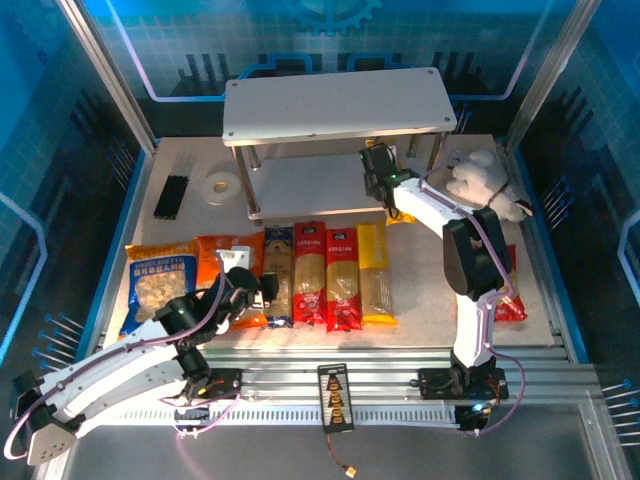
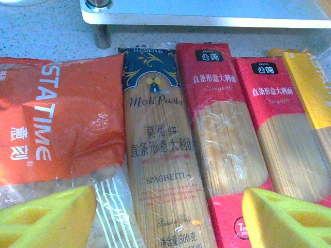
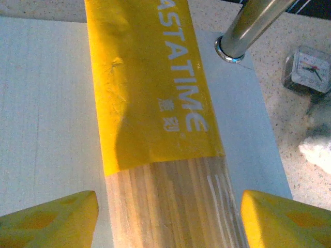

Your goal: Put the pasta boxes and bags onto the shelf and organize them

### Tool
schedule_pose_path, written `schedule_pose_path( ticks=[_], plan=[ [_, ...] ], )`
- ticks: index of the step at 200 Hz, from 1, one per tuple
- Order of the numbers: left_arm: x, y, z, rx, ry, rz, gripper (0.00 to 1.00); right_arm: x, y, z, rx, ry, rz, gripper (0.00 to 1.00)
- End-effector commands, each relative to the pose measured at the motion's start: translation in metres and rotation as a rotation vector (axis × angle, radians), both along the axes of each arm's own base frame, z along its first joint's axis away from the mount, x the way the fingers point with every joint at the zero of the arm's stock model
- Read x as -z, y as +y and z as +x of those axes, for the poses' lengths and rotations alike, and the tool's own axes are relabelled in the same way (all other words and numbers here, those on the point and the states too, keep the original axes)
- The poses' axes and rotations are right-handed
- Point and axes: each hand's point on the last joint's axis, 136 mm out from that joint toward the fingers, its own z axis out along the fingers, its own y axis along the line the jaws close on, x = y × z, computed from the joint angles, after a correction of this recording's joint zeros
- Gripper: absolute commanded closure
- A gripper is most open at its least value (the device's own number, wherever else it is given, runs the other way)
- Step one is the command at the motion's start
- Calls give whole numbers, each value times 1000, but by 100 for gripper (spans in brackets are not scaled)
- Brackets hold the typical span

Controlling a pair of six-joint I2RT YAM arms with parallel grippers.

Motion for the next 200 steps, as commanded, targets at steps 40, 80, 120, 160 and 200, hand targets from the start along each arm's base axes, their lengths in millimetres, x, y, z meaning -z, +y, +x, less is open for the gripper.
schedule_pose_path(
  ticks=[40,80,120,160,200],
  plan=[
    [7,-17,1,56,73,21,26,-43,2,-41,-43,-58,100,20],
    [29,-42,6,87,186,43,28,-38,16,-112,-128,75,267,20],
    [52,-49,13,11,254,21,24,-41,29,-170,-207,124,358,18],
    [74,-45,15,-35,332,-5,20,-52,37,-196,-263,128,380,15],
    [84,-35,15,-63,355,-9,20,-49,33,-205,-261,118,388,14]
  ],
)
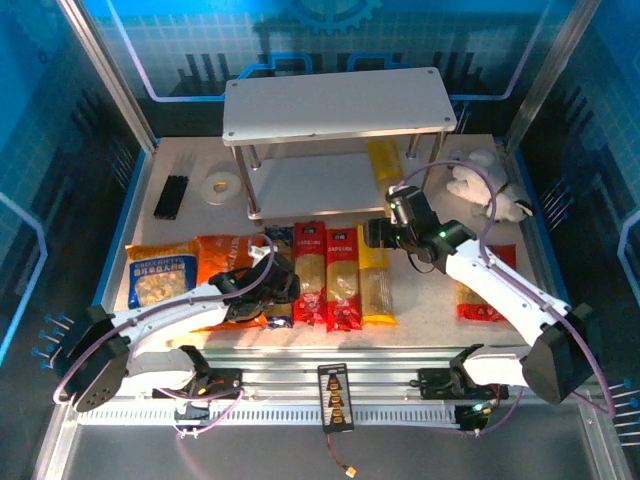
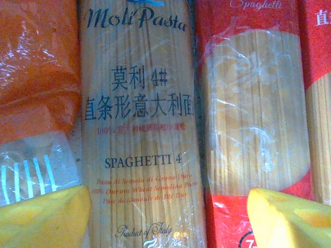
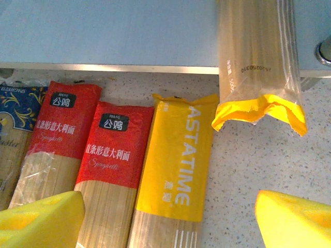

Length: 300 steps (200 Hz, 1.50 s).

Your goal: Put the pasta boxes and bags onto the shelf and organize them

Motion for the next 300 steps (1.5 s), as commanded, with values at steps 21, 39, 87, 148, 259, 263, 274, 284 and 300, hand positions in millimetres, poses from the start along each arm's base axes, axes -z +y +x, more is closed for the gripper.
schedule_pose_path(
  ticks=[21,39,87,148,259,263,274,284,300],
  plan=[
    [7,5,0,-25,29,-22,20,6,-3,-15,-4,24,8,14],
    [10,9,2,-34,41,-11,19,6,-4,-16,-4,19,9,14],
    [27,13,5,-35,95,-4,18,3,-9,-18,4,5,8,12],
    [44,-3,12,0,150,-2,14,-1,-14,-21,14,-14,19,13],
    [59,-12,14,34,230,41,46,5,-22,-23,27,-3,44,13],
    [59,-12,14,36,235,39,48,5,-23,-23,27,-4,45,13],
    [58,-12,13,37,240,39,53,3,-24,-23,29,-6,49,13],
    [56,-12,12,39,244,39,60,3,-25,-24,31,-7,49,13],
    [51,-13,11,43,241,32,74,2,-26,-25,32,-10,53,13]
  ],
)
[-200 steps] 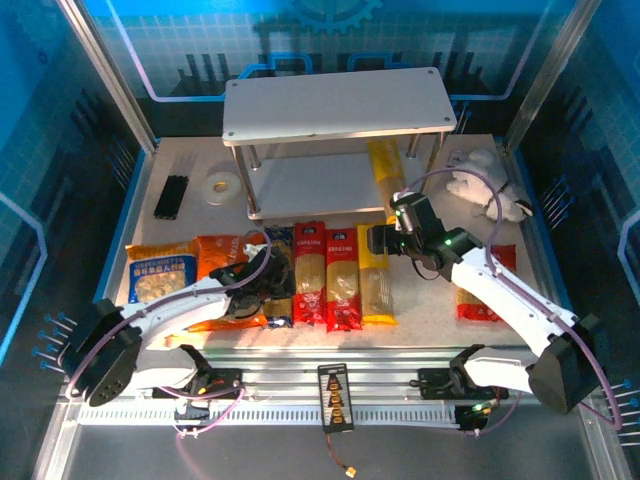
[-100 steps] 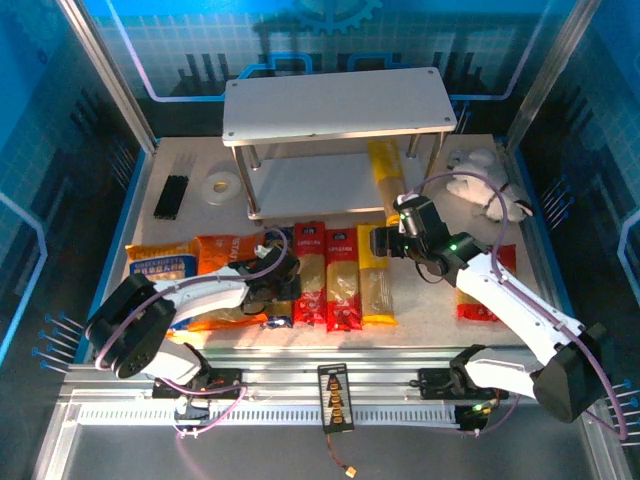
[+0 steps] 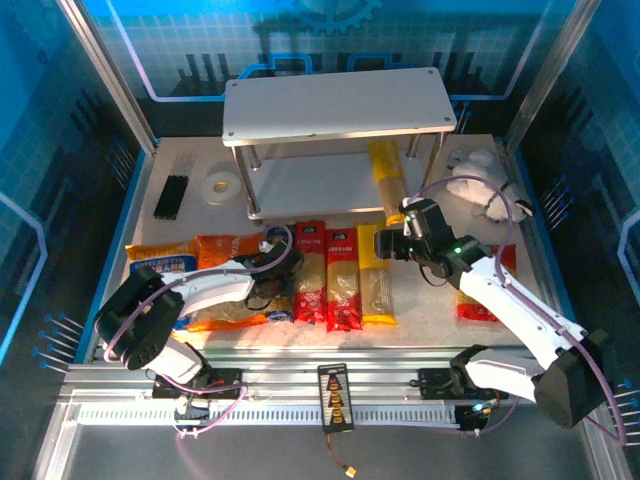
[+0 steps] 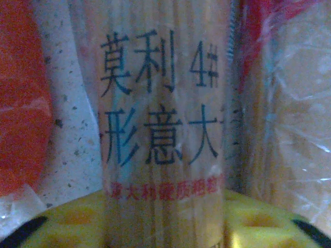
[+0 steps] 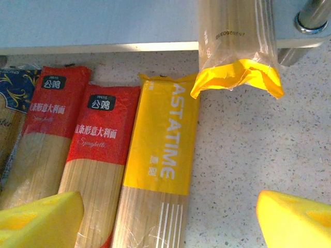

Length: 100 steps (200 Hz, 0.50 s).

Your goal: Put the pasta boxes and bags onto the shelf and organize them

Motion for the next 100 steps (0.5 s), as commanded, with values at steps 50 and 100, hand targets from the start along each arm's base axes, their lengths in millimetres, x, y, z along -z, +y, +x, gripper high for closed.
schedule_pose_path(
  ticks=[50,100],
  plan=[
    [-39,-3,-10,38,-37,-77,100,-8,-6,-5,16,-23,35,13],
    [-101,2,-10,69,-146,-112,98,-11,-4,-5,14,-28,50,13]
  ],
)
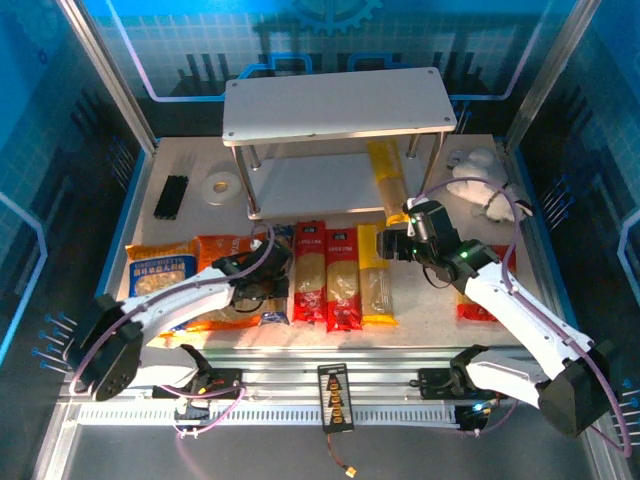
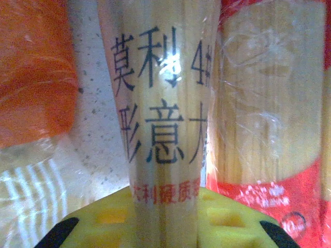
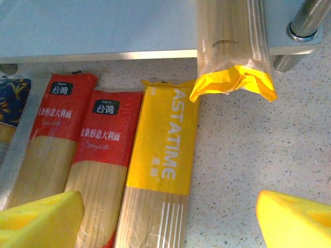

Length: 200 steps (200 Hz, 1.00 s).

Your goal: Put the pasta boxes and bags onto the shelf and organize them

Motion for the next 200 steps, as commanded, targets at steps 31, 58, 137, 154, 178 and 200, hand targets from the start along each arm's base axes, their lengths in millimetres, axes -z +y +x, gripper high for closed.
schedule_pose_path(
  ticks=[31,58,137,154,178,200],
  plan=[
    [-86,-3,30,39,-220,-34,95,0,4,0,-2,11,42,13],
    [-109,-4,62,23,-296,-48,95,0,8,0,-14,17,44,13],
    [-135,8,190,-61,-410,37,97,-8,12,-6,-40,15,36,13],
    [-133,14,210,-88,-417,58,97,-9,12,-7,-44,14,36,13],
    [-125,23,232,-132,-415,84,97,-10,13,-7,-50,14,31,13],
    [-115,25,248,-157,-410,98,98,-10,12,-6,-49,14,27,13]
  ],
)
